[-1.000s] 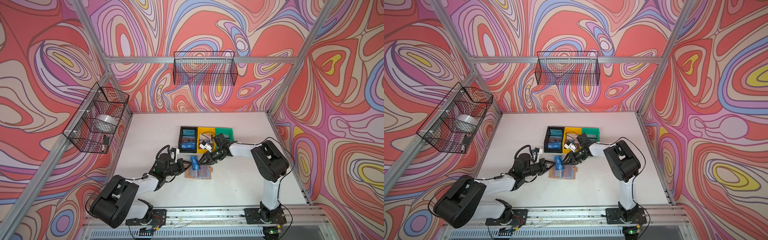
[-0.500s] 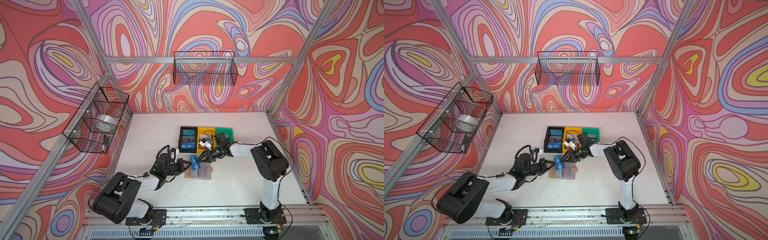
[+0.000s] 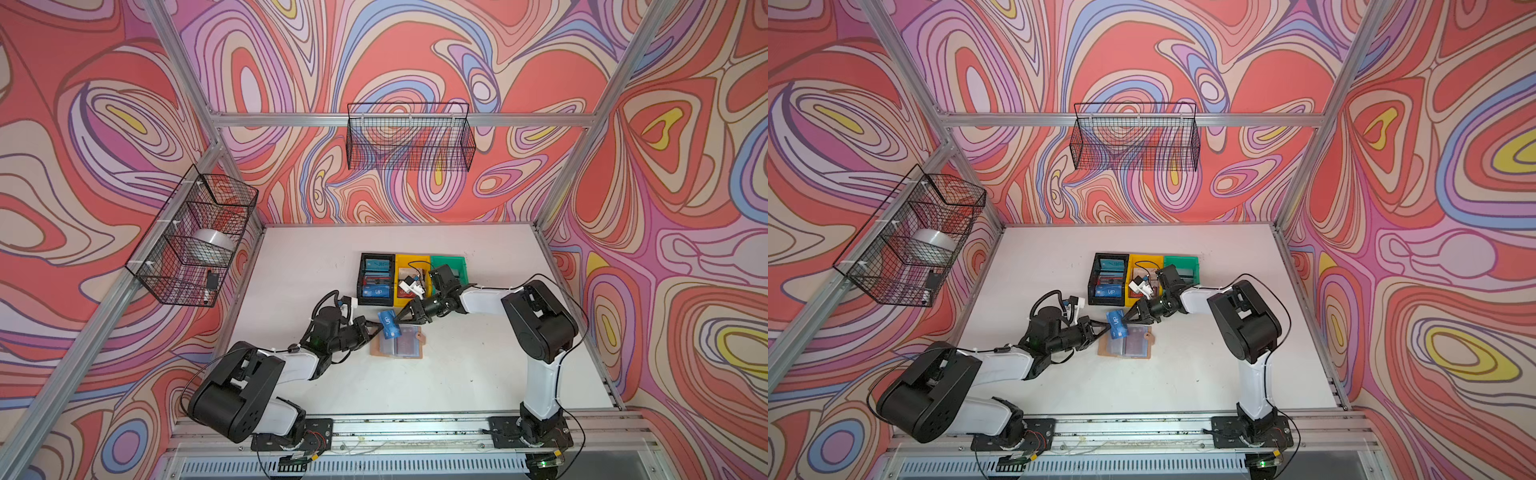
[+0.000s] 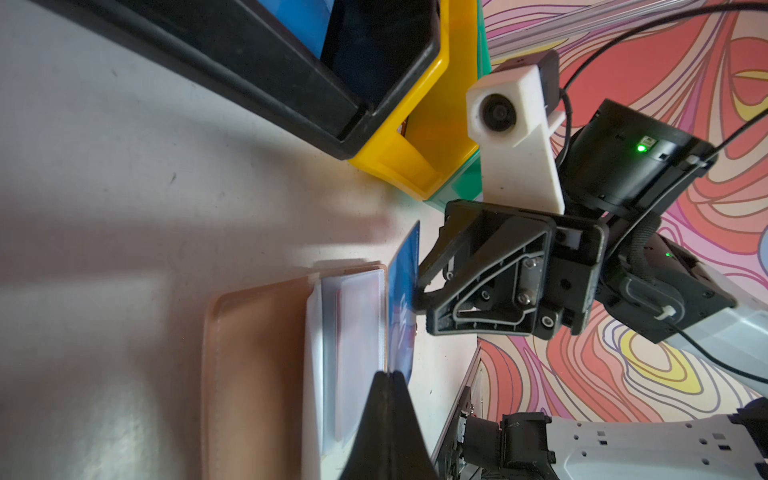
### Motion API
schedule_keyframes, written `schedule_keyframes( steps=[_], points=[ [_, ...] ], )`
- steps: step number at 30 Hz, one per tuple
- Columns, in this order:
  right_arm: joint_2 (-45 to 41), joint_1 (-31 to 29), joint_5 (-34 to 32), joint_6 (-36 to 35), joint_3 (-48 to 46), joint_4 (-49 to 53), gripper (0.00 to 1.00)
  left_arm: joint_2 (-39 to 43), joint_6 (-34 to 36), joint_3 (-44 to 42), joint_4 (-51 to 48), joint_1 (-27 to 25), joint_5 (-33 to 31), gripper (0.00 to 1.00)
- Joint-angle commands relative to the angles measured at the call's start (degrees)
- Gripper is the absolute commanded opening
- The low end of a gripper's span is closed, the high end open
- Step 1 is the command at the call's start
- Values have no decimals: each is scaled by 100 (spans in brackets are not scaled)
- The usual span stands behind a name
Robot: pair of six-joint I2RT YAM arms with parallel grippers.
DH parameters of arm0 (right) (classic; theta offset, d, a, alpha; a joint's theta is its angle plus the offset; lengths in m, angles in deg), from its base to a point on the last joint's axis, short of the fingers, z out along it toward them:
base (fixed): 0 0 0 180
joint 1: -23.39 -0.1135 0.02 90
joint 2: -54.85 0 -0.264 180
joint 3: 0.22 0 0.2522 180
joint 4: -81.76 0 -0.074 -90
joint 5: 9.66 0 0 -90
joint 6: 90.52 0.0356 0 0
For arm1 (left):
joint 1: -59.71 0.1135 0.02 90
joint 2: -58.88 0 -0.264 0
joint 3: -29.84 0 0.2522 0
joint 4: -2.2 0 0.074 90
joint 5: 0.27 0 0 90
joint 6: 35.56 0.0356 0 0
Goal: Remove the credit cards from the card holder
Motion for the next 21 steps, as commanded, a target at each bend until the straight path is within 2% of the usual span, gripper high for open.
schedule_keyframes(
  steps=[1,8,14,17,21],
  points=[
    [-75,-93,434,15,-52,-285,18,-100,-66,-58,253,-25,112,0],
    [-126,-93,453,-13,-89,-261,15,-137,-88,-52,310,-25,133,0],
    [-186,-93,478,-11,-123,-242,1,-69,-88,-65,260,-25,95,0],
    [-309,-98,478,68,-201,-317,0,-9,-71,-80,215,-25,60,0],
    [-574,-98,389,345,-322,-624,0,129,-35,-91,117,-25,4,10]
  ],
)
